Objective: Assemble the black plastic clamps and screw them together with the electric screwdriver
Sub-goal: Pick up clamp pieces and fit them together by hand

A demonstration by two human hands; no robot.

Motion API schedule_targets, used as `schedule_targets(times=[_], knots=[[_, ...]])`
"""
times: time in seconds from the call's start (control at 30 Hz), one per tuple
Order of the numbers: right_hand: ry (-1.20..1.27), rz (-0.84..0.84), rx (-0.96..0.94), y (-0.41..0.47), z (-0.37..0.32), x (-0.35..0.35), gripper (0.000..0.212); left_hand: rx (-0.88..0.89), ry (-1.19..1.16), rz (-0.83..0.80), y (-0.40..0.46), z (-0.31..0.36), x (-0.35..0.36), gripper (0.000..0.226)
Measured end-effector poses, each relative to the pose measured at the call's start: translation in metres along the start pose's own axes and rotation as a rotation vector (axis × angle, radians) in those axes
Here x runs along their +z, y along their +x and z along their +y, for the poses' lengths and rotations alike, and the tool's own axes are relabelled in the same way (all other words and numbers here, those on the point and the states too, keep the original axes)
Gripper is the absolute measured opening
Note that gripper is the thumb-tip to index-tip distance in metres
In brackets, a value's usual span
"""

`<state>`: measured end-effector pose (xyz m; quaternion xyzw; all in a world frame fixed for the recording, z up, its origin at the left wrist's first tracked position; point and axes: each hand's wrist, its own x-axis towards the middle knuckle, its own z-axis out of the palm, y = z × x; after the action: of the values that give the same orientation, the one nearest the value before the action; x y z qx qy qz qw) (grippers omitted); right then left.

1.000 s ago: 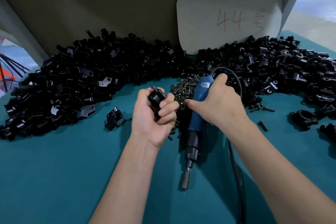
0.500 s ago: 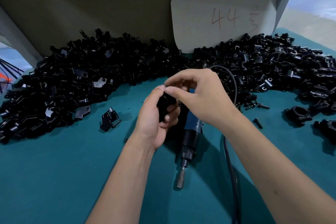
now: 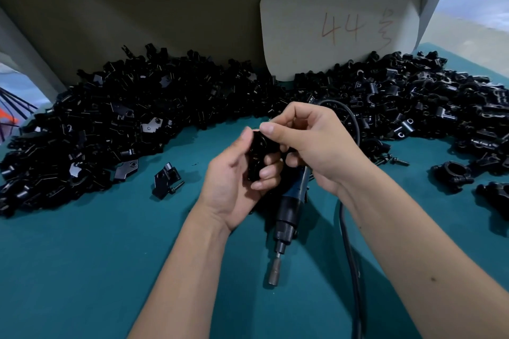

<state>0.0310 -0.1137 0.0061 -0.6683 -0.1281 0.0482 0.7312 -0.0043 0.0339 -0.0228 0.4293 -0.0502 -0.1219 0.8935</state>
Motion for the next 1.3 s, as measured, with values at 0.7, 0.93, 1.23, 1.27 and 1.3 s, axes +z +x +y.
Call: schedule_targets(times=[0.7,0.93,1.23,1.27,1.3], knots=[[0.227,-0.26,0.102,-0.006,-0.007,-0.014,0.023,-0.003,-0.098,-0.024,-0.002,0.003,-0.004,0.016],[0.143,-0.125,0.057,-0.003,-0.003,-0.006,0.023,-0.017,-0.041,-0.021,-0.002,0.002,-0.001,0.02],[0.176,-0.083,0.037,-0.002,0.002,-0.006,0.013,-0.002,-0.034,0.025,-0.001,0.002,-0.003,0.012],[0.19,-0.108,0.041,-0.003,0.001,-0.006,0.011,-0.003,-0.024,0.021,-0.001,0.002,-0.002,0.015],[0.207,-0.146,0.044,-0.004,0.001,-0.006,0.014,-0.001,-0.017,0.021,-0.001,0.002,-0.001,0.017]])
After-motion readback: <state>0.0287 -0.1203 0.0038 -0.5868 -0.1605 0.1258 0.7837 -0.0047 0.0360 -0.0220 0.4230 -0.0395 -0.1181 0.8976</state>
